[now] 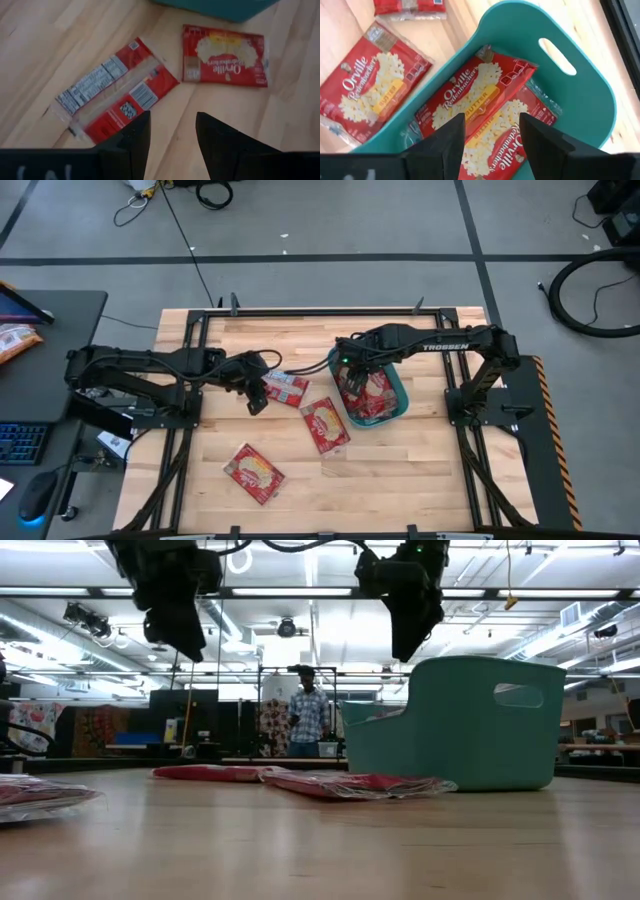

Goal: Sort popcorn bags into baskets
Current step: Put the red popcorn pack into the green bin

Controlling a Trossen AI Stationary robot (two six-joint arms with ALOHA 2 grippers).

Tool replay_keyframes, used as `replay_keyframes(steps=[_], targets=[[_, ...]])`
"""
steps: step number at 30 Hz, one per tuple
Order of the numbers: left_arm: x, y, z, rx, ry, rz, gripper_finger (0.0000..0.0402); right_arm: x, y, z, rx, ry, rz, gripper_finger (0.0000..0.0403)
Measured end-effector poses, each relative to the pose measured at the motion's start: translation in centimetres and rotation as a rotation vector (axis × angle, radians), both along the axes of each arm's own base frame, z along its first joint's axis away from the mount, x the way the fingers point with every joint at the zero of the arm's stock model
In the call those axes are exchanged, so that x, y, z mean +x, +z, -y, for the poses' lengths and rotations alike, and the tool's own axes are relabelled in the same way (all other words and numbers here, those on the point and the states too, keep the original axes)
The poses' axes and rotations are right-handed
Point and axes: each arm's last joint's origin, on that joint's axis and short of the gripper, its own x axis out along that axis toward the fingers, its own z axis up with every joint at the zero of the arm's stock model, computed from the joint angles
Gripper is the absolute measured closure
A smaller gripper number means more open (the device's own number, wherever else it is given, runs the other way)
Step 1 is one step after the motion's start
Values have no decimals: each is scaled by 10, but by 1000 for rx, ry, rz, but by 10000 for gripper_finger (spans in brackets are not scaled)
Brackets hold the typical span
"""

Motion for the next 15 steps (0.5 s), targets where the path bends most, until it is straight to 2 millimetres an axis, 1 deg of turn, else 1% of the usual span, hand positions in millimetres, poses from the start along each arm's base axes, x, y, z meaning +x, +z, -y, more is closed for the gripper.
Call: replay_keyframes(steps=[4, 8, 11, 15], targets=[[1, 1, 1, 2, -1, 16, 240, -1, 2, 0, -6, 23, 5, 210], [5, 4, 0, -6, 12, 66, 240, 2, 2, -3, -18, 84, 27, 211], [9, 7, 0, -3, 9, 119, 240, 6, -5, -4, -16, 140, 52, 210], [10, 9, 0, 10, -5, 136, 240, 9, -24, -5, 13, 192, 67, 211]])
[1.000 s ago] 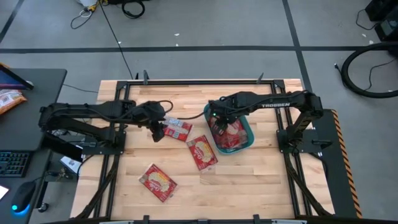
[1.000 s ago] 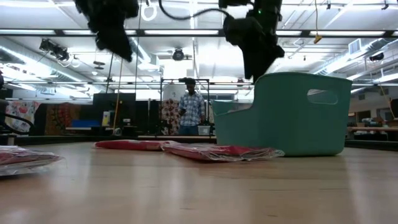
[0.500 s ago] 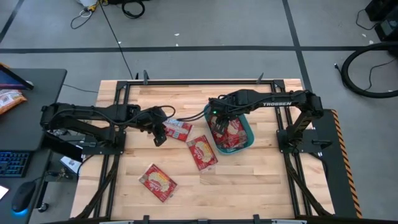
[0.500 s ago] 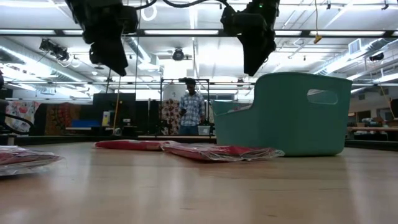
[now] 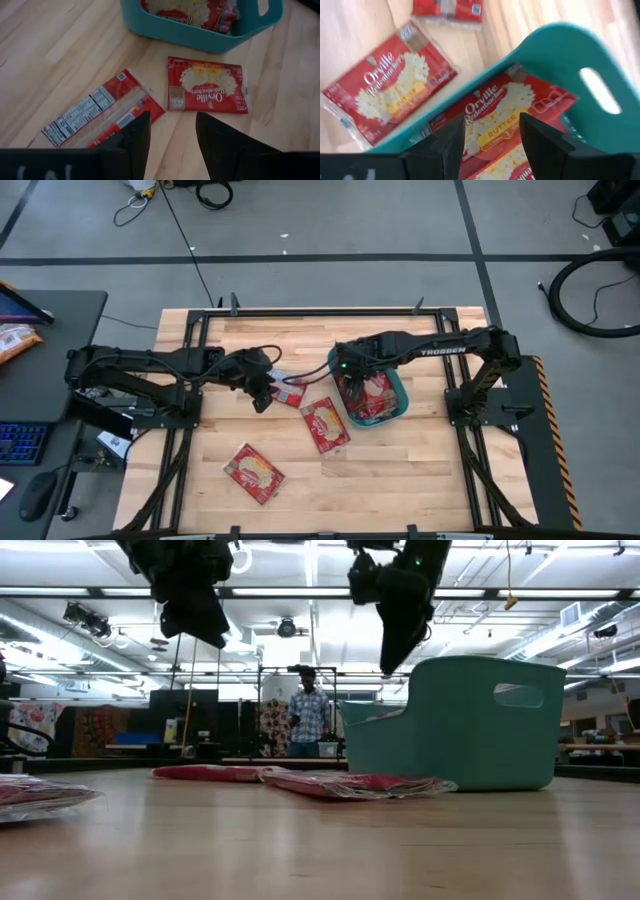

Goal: Sort popcorn bags into baskets
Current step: Put the red popcorn pack into the green bin

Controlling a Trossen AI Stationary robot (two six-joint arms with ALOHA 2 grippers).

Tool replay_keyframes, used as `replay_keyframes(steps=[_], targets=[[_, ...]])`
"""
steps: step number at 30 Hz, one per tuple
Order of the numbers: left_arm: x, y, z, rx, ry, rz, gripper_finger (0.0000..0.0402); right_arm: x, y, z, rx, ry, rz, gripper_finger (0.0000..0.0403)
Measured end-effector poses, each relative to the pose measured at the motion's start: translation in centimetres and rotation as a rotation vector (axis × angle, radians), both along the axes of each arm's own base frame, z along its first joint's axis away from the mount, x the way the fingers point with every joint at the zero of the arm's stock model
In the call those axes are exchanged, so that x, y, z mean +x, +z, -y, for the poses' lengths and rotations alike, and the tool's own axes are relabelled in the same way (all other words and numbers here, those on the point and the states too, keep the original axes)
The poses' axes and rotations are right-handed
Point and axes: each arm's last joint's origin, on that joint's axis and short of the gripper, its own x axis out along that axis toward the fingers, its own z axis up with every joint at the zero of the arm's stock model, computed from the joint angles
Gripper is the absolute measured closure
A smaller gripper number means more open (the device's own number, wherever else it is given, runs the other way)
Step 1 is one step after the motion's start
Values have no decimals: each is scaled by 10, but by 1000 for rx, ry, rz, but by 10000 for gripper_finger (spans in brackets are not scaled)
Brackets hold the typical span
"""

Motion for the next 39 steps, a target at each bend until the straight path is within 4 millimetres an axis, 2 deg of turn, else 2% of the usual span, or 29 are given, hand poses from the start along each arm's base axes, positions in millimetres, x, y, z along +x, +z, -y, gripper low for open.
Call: replay_keyframes(steps=[4, 9, 17, 26, 33, 39], targets=[[0, 0, 0, -7, 2, -5, 240, -2, -13, 0, 3, 19, -24, 212], [-1, -1, 1, -23, -11, -15, 240, -7, -8, 0, 3, 23, -51, 213], [14, -20, -2, 172, -105, -130, 240, -30, 27, 0, -48, -6, 35, 213], [29, -47, -3, 274, -261, -286, 239, -66, 71, 1, -151, -58, 188, 213], [37, -66, -3, 325, -367, -386, 239, -79, 83, 0, -169, -80, 237, 213], [38, -76, -4, 374, -430, -465, 239, -82, 86, 0, -158, -102, 251, 213]])
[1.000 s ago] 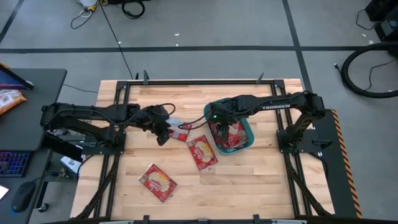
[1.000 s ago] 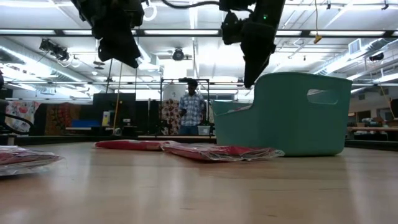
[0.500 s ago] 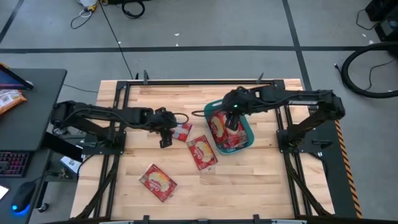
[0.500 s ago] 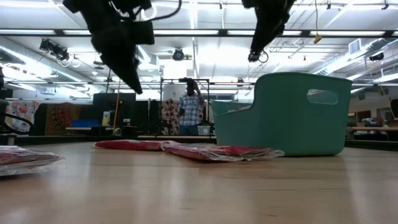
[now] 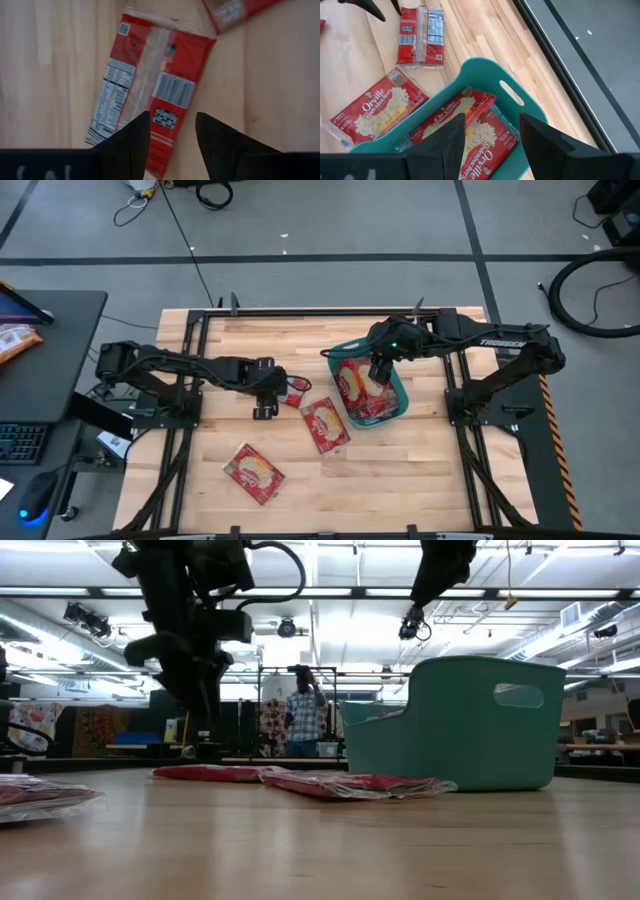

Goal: Sort popcorn bags into baskets
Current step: Put the red popcorn pack into the green bin

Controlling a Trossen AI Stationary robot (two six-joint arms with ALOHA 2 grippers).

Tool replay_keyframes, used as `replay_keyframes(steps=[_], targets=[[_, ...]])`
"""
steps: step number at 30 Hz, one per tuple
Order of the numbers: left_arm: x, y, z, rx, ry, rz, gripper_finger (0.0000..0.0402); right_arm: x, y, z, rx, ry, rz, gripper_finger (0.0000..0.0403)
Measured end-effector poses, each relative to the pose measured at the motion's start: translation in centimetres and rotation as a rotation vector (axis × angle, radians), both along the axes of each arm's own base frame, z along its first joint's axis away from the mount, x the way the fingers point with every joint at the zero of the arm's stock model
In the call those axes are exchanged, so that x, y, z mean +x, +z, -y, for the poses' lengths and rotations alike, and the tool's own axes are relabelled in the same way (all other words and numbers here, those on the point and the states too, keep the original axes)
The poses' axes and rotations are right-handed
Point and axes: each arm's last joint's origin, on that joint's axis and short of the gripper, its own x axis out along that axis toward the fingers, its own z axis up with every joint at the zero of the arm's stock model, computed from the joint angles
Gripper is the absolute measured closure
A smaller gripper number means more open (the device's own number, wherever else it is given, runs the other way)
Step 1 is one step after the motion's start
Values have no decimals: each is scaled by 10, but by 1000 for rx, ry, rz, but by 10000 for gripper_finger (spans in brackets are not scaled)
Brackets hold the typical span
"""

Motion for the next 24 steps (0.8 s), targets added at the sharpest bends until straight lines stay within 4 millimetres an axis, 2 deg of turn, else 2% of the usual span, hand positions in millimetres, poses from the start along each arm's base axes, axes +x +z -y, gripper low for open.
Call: replay_keyframes(steps=[5, 12, 24], targets=[[3, -2, -1, 44, -54, -9, 239, 0, 0, 0, 0, 0, -2, 213], [6, -10, 1, -6, -173, -46, 239, 1, -1, 0, 4, -5, 0, 213], [14, -43, 0, 43, -226, -197, 239, 1, -2, -1, 19, -10, 1, 213]])
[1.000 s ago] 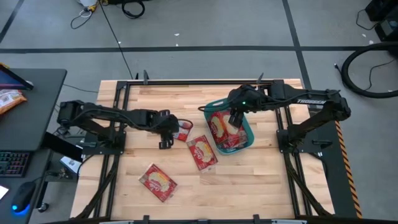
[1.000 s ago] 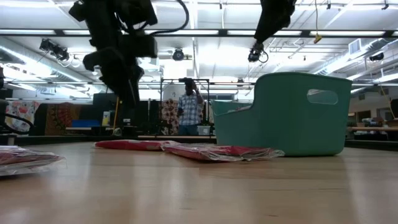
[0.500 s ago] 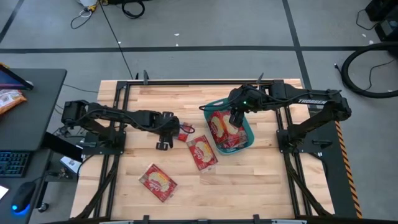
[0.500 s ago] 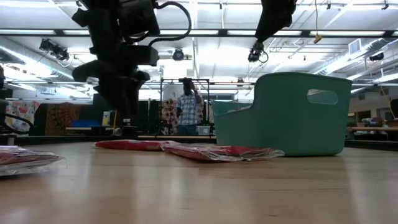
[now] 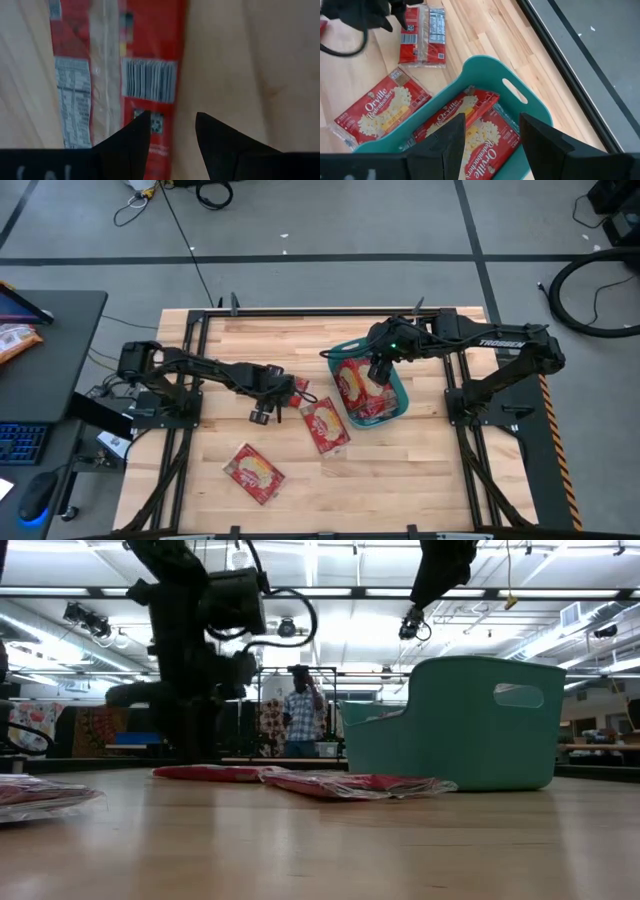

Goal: Sort popcorn bags into baskets
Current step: Put the red popcorn pack into the green bin

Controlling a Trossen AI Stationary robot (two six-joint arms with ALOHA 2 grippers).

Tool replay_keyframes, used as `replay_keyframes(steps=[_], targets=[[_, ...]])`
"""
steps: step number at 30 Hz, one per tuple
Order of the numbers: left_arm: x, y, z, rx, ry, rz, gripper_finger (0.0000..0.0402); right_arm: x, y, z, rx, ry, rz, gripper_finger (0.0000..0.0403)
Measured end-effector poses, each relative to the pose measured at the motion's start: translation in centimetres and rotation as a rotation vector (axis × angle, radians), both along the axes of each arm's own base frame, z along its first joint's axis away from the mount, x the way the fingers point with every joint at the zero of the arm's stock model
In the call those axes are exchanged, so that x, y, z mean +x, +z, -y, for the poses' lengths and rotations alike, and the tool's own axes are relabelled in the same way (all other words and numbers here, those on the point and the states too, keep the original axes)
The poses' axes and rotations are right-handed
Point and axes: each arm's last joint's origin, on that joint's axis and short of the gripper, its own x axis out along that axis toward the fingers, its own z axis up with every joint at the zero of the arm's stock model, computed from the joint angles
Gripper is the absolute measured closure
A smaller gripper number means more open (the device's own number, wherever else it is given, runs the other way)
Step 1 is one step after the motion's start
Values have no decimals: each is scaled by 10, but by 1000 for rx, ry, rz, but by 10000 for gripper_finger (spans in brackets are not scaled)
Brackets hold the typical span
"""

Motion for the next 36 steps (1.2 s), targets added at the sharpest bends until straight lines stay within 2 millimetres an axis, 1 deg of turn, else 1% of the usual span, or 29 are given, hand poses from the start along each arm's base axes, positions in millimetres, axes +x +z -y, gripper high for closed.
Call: replay_keyframes(steps=[5, 9, 12, 17, 19, 22, 25, 27, 32, 36], targets=[[3, -16, -2, 61, 14, -57, 239, 0, 0, 0, 6, -9, 7, 213], [6, -23, -2, 77, 16, -83, 247, 0, 0, 0, 7, -8, 6, 213], [6, -25, -3, 78, 28, -90, 282, 0, 0, 0, 16, -5, 8, 213], [5, -25, -2, 54, 84, -83, 379, 1, 0, 0, 17, -3, 9, 213], [4, -25, -2, 43, 104, -81, 389, 1, 0, 0, 16, -3, 13, 213], [3, -23, -2, 39, 115, -86, 386, 1, 0, 0, 15, -1, 16, 213], [-2, -16, -1, 17, 146, -84, 390, 3, -1, -1, 19, 19, 15, 213], [-8, -9, -1, -38, 181, -95, 396, 5, -3, -1, 23, 32, 23, 213], [-13, 22, 0, -175, 197, 9, 398, 9, -8, -2, 53, 61, 54, 213], [-18, 43, 4, -295, 210, 91, 399, 17, -18, -3, 83, 124, 99, 213]])
